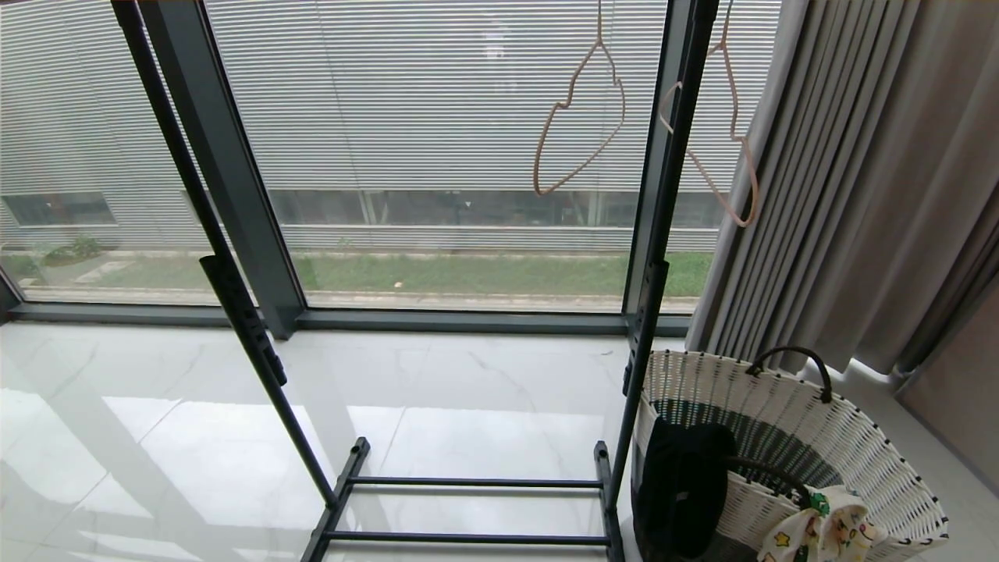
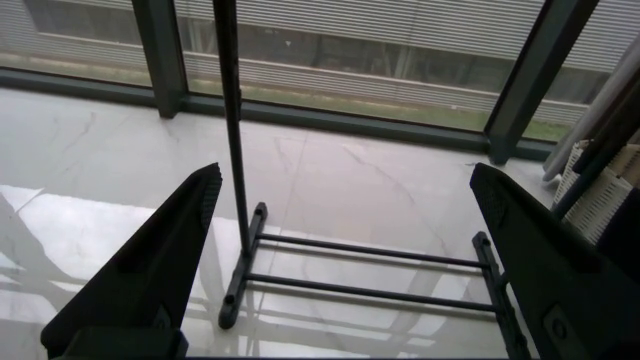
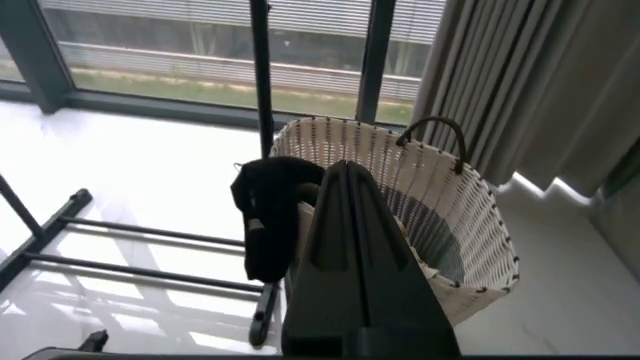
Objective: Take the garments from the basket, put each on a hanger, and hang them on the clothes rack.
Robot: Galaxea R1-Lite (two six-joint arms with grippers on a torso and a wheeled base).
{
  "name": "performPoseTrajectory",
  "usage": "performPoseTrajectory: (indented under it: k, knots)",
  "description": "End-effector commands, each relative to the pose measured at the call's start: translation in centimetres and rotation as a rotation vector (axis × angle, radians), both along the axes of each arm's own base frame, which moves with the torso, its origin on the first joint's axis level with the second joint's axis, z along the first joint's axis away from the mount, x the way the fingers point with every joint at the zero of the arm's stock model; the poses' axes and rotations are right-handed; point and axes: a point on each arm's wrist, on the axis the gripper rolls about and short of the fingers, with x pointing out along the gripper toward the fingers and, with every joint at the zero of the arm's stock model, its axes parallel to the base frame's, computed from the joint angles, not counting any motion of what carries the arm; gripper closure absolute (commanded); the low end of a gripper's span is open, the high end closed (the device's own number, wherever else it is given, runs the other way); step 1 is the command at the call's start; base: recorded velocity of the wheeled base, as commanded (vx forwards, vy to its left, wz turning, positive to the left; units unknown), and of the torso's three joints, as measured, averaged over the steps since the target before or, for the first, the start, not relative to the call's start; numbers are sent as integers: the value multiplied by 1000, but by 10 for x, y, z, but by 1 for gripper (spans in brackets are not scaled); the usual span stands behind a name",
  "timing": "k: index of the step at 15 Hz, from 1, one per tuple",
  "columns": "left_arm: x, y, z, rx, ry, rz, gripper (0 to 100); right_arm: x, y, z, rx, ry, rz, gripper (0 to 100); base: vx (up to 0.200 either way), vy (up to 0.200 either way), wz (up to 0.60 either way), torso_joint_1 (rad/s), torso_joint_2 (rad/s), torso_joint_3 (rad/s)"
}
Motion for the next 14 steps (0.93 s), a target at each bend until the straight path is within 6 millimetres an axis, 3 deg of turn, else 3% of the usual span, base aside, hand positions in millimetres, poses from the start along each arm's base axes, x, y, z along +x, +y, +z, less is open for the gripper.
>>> performPoseTrajectory:
  k: [1, 2, 5, 7, 10, 12, 14]
  knots:
    - [0, 0, 0, 1, 0, 1, 0, 47, 5, 47, -81, 195, 92, 100, 0, 0, 0, 0, 0, 0]
    - [0, 0, 0, 1, 0, 1, 0, 61, 6, 46, -143, 249, 100, 0, 0, 0, 0, 0, 0, 0]
    - [0, 0, 0, 1, 0, 1, 0, 99, 8, 35, -326, 432, 120, 0, 0, 0, 0, 0, 0, 0]
    - [0, 0, 0, 1, 0, 1, 0, 141, 1, 23, -551, 572, 150, 0, 0, 0, 0, 0, 0, 0]
    - [0, 0, 0, 1, 0, 1, 0, 204, -37, -1, -948, 781, 156, 0, 0, 0, 0, 0, 0, 0]
    - [0, 0, 0, 1, 0, 1, 0, 236, -47, -9, -1018, 807, 224, 0, 0, 0, 0, 0, 0, 0]
    - [0, 0, 0, 1, 0, 1, 0, 246, -41, -15, -1028, 810, 271, 0, 0, 0, 0, 0, 0, 0]
